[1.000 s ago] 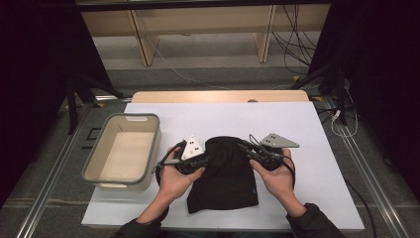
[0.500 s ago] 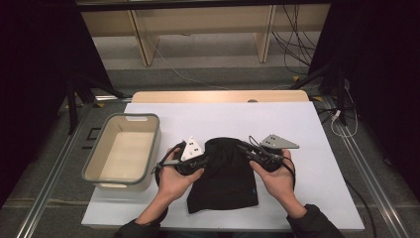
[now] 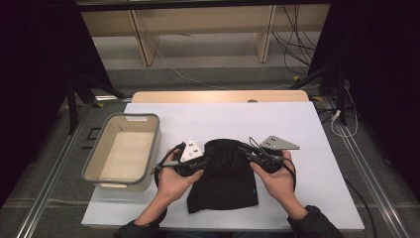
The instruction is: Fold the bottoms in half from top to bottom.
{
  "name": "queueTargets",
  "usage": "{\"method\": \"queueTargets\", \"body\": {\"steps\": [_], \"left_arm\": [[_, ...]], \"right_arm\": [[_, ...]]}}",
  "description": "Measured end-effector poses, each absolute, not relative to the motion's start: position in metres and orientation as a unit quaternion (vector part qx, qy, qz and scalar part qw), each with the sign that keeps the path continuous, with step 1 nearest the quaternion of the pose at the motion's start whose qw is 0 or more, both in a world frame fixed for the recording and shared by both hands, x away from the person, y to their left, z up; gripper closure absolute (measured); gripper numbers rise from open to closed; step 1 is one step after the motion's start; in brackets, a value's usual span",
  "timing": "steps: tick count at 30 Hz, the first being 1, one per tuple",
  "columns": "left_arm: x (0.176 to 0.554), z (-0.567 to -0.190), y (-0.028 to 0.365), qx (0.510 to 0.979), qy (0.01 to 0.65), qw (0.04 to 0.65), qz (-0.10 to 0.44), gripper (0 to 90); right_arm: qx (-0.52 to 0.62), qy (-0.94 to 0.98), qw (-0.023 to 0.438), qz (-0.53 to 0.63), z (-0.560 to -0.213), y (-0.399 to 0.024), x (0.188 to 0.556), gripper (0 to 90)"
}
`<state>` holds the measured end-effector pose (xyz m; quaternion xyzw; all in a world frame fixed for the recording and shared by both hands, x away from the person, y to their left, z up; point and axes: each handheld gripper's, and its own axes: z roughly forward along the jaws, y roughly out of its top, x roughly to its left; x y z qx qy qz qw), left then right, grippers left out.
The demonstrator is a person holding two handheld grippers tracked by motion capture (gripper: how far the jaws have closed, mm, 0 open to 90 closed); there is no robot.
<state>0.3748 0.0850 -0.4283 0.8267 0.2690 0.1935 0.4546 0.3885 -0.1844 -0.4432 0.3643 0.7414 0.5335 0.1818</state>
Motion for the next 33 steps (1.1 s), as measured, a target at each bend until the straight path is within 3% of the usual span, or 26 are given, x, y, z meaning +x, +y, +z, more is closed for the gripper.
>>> {"method": "queueTargets", "body": {"steps": [33], "left_arm": [[0.3694, -0.4306, 0.0856, 0.835, 0.26, 0.447, 0.186, 79.3]], "right_arm": [[0.365, 0.748, 0.172, 0.527, -0.4469, -0.1859, 0.3852, 78.0]]}}
